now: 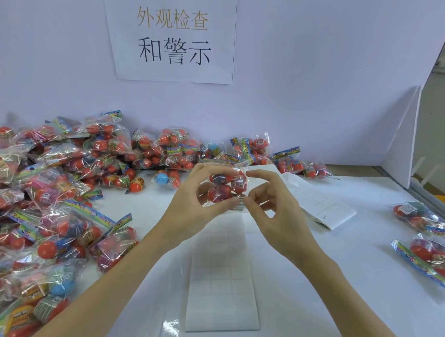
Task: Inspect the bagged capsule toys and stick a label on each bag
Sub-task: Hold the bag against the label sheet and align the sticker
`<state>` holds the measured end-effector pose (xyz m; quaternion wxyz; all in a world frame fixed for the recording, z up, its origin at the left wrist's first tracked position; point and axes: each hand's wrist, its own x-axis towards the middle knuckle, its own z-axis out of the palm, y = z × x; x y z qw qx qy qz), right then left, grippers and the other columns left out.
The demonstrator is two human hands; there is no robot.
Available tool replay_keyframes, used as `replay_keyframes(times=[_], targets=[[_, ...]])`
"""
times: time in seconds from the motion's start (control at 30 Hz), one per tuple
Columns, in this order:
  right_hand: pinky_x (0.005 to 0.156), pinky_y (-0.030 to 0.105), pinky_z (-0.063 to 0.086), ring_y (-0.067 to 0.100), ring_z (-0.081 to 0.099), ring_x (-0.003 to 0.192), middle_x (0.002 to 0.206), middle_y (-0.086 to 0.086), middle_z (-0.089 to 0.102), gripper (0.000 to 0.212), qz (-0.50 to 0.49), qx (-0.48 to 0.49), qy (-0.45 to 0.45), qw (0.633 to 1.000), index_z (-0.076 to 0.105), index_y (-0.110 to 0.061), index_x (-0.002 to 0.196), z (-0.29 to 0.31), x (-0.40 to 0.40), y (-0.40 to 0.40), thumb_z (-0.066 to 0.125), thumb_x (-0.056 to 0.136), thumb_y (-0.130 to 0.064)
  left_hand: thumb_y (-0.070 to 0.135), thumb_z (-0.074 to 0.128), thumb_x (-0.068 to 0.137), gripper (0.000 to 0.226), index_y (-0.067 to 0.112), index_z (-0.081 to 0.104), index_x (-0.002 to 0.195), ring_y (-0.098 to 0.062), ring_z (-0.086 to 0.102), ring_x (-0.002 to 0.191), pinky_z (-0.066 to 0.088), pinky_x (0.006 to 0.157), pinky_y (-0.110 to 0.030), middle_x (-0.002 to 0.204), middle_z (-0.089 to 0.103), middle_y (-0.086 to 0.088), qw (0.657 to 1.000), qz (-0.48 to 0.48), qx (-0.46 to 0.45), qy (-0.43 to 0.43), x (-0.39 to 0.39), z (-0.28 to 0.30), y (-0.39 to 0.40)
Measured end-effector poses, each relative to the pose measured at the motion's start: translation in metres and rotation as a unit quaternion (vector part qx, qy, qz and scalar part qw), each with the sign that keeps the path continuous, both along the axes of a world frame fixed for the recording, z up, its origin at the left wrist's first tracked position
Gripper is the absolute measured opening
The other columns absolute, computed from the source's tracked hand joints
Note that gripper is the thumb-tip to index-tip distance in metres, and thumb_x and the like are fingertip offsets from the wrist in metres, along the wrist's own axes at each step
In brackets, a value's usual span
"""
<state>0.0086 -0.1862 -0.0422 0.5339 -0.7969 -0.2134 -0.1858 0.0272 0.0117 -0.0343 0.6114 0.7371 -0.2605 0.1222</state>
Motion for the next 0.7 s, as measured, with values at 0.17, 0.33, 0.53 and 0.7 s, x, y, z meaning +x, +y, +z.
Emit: replay_keyframes(times=[0.17,0.33,0.53,0.7], targets=[[0.072,0.021,0.053,0.014,0.063,0.078,0.085,-0.004,0.063,0.045,-0.052,-0.01,-0.003,0.999,0.054,-0.026,0.134,-0.0009,0.001,0.0004,0.075,0.095,-0.018,0.018,0.087,0.084,0.043,0.031,0.071,0.122,-0.02,0.065,0.121,0.058,0.097,-0.032,0.133,0.057,0.008,1.0,-0.003,-0.02,0.016,-0.0012,-0.0004,-0.0014],[0.067,0.017,0.048,0.001,0.061,0.07,0.087,-0.002,0.066,0.037,-0.082,0.028,0.149,0.985,0.065,-0.023,0.124,0.0026,0.0032,-0.0033,0.069,0.094,-0.046,0.008,0.083,0.087,0.054,0.028,0.062,0.133,-0.029,0.072,0.111,0.06,0.087,-0.033,0.136,0.062,0.005,0.993,-0.046,-0.087,0.061,-0.0001,0.0003,0.001],[0.065,0.03,0.053,0.02,0.068,0.07,0.078,0.005,0.073,0.041,0.09,0.076,0.223,0.968,0.07,-0.008,0.101,0.0036,-0.0038,0.006,0.061,0.098,-0.048,0.009,0.084,0.087,0.077,0.037,0.046,0.149,-0.03,0.074,0.109,0.06,0.088,-0.033,0.138,0.062,0.003,0.987,-0.08,-0.119,0.075,-0.0025,0.0022,-0.0026],[0.062,0.031,0.05,0.022,0.063,0.066,0.075,0.008,0.069,0.045,0.111,0.121,0.22,0.962,0.069,-0.001,0.1,-0.0002,-0.0018,0.0015,0.063,0.097,-0.045,0.015,0.085,0.087,0.08,0.04,0.043,0.151,-0.028,0.073,0.112,0.059,0.094,-0.035,0.138,0.062,0.005,0.988,-0.088,-0.1,0.08,0.0001,0.0026,0.0014]])
